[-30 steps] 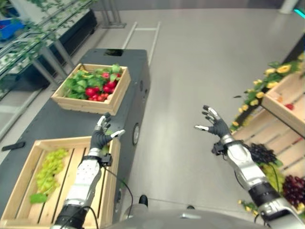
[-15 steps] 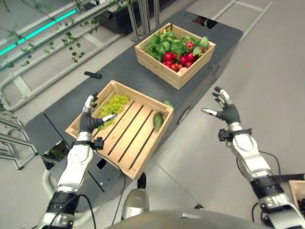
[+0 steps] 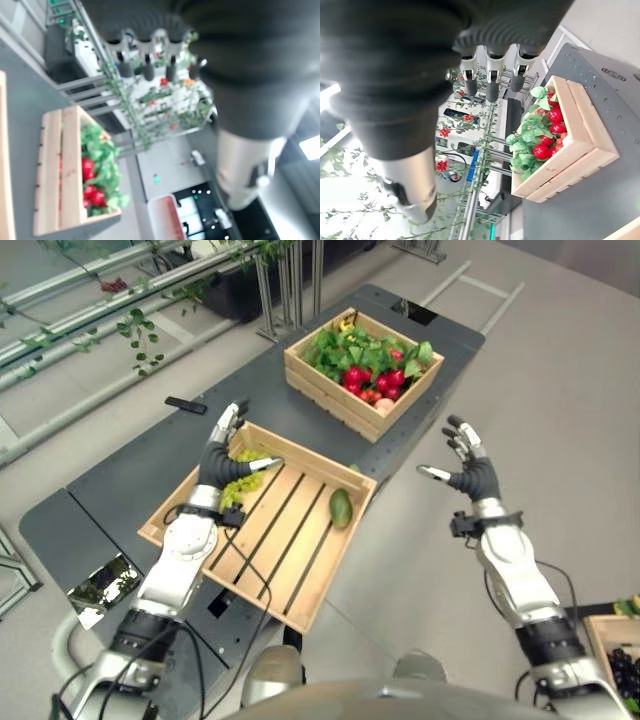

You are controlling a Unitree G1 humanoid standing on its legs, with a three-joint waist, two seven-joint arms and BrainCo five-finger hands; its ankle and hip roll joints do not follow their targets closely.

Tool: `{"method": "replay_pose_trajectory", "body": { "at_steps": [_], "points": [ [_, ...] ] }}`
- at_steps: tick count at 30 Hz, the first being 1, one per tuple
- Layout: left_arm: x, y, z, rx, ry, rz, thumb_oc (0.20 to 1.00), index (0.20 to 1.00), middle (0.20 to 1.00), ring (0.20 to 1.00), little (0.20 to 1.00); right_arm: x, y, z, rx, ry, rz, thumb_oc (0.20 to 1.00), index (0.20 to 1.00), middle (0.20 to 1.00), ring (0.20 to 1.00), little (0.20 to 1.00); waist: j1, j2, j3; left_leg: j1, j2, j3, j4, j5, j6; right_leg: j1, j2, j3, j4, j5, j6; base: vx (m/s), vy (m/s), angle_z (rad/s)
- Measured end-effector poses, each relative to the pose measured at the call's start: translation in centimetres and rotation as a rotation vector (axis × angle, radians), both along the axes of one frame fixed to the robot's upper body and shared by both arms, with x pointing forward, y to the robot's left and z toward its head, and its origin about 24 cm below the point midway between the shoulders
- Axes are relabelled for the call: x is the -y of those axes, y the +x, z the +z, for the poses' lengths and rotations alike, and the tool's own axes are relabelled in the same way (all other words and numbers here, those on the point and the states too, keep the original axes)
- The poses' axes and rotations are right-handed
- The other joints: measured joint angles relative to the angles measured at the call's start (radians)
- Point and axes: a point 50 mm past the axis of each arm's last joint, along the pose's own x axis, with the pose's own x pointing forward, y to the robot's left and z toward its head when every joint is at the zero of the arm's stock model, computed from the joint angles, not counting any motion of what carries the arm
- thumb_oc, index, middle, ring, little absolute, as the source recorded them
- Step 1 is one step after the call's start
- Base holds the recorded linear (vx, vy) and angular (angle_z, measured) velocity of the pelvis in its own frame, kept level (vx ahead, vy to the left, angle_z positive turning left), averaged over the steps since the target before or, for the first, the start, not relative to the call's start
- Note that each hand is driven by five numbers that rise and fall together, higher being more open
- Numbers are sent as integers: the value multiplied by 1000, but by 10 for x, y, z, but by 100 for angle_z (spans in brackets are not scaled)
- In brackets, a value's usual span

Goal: Pick up the fruits from the basket on one side to the basket on the other side

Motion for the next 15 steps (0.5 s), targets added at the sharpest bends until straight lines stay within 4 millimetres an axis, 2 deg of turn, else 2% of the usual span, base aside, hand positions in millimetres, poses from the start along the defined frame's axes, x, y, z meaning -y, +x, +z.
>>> {"method": "replay_pose_trajectory", "body": {
  "at_steps": [1, 3, 4, 5, 6, 7, 8, 9, 10, 11, 12, 14, 15],
  "points": [
    [0, 6, 3, 10, 10, 7, 1000, 1000, 1000, 1000, 1000, 1, 1, 3, 11, -8, -1, 1000, 1000, 1000, 1000, 1000, -19, 4, 8, -13, -8, -35, 0, 6, -4, -30, 19, 4, -106, 41, -2, 92, -82, 88],
    [-4, 8, 1, 3, 41, 38, 1000, 1000, 1000, 1000, 1000, -2, 0, 5, 19, -2, 9, 1000, 1000, 1000, 1000, 1000, -31, -7, 5, -16, -50, -63, -9, 12, -9, -40, -15, 6, -136, 98, -16, 71, -138, 91],
    [-7, 6, -2, 1, 62, 62, 1000, 1000, 1000, 1000, 1000, -1, 0, 4, 15, -10, 17, 1000, 1000, 1000, 1000, 1000, -25, -15, 2, 4, -78, -60, -26, 18, -19, -31, -52, 0, -144, 179, -53, 36, -146, 77],
    [-7, 5, -3, 4, 67, 67, 1000, 1000, 1000, 1000, 1000, 1, 1, 6, 17, -20, 17, 1000, 1000, 1000, 1000, 1000, -25, -5, 6, 8, -76, -60, -29, 15, -27, -28, -47, -5, -148, 207, -82, 107, -209, 62],
    [-9, 5, -3, 7, 77, 81, 1000, 1000, 1000, 1000, 1000, 2, 5, 8, 17, -34, 24, 1000, 1000, 1000, 1000, 1000, -5, 33, 7, 1, -46, -62, -31, 10, -39, -9, -24, -29, -174, 212, -90, 92, -160, 28],
    [-9, 6, -2, 11, 90, 88, 1000, 1000, 1000, 1000, 1000, 2, 7, 8, 15, -34, 22, 1000, 1000, 1000, 1000, 1000, 5, 41, 4, -3, -36, -62, -32, 12, -50, -6, -14, -39, -189, 218, -100, 81, -195, 40],
    [-11, 10, 2, 25, 111, 100, 1000, 1000, 1000, 1000, 1000, 2, 10, 9, 15, -28, 26, 1000, 1000, 1000, 1000, 1000, 4, 54, 4, -9, -10, -78, -31, 12, -69, 14, 6, -77, -212, 217, -115, 10, -79, 27],
    [-11, 10, 2, 25, 111, 100, 1000, 1000, 1000, 1000, 1000, 2, 10, 9, 15, -28, 26, 1000, 1000, 1000, 1000, 1000, 4, 54, 4, -9, -10, -78, -31, 12, -69, 14, 6, -77, -212, 217, -115, 33, -176, 49],
    [-9, 18, 8, 48, 140, 106, 1000, 1000, 1000, 1000, 1000, 2, 11, 12, 23, -26, 34, 1000, 1000, 1000, 1000, 1000, 0, 58, 5, -9, 18, -81, -34, 15, -88, 30, 31, -103, -222, 212, -136, 32, -153, 33],
    [-8, 24, 10, 50, 157, 108, 1000, 1000, 1000, 1000, 1000, 3, 12, 14, 28, -33, 36, 1000, 1000, 1000, 1000, 1000, 2, 59, 5, -12, 25, -83, -35, 16, -93, 32, 37, -111, -224, 206, -137, 30, -155, 53],
    [-7, 36, 15, 49, 180, 118, 1000, 1000, 1000, 1000, 1000, 2, 15, 20, 46, -45, 47, 1000, 1000, 1000, 1000, 1000, -9, 64, 8, -28, 36, -88, -32, 18, -102, 30, 44, -137, -226, 198, -145, -29, -122, 40],
    [-8, 44, 19, 53, 189, 149, 1000, 1000, 1000, 1000, 1000, -1, 20, 29, 81, -53, 64, 1000, 1000, 1000, 1000, 1000, -34, 72, 13, -46, 45, -79, -27, 27, -124, 24, 53, -161, -222, 194, -151, -62, -80, 46],
    [-3, 51, 19, 43, 226, 145, 1000, 1000, 1000, 1000, 1000, 1, 20, 33, 95, -66, 60, 1000, 1000, 1000, 1000, 1000, -51, 76, 18, -77, 39, -65, 0, 34, -127, 25, 38, -181, -221, 190, -155, -58, 9, 48]
  ]
}}
